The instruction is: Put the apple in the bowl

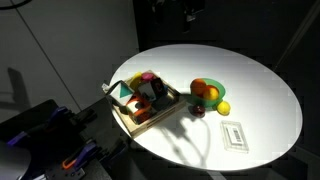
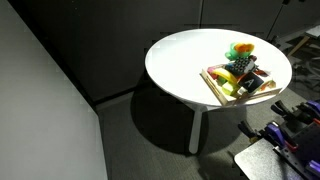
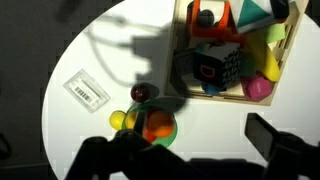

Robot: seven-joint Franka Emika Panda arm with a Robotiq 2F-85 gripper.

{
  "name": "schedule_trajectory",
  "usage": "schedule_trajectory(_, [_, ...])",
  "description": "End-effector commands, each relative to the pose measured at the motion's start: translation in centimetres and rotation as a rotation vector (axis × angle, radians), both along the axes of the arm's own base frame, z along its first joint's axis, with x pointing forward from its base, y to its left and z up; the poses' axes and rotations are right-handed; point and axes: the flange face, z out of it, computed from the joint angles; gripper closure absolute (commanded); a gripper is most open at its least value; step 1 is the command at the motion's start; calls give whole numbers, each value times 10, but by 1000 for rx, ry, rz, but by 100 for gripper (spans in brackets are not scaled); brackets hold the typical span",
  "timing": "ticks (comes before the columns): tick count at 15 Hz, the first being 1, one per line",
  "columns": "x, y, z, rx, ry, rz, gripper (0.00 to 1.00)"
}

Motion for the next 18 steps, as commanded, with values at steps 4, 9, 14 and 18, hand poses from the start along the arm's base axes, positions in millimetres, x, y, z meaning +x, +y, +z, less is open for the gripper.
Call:
schedule_trajectory(4, [20,-30,-7,-59,-88,25,0])
schedule_trajectory(9, [17,-23,-14,-55,-74,11,0])
schedule_trajectory(14, [20,-28,-16,-50,-65,-3,0])
schedule_trajectory(18, [28,-45,-38,-40,-28,-33,0])
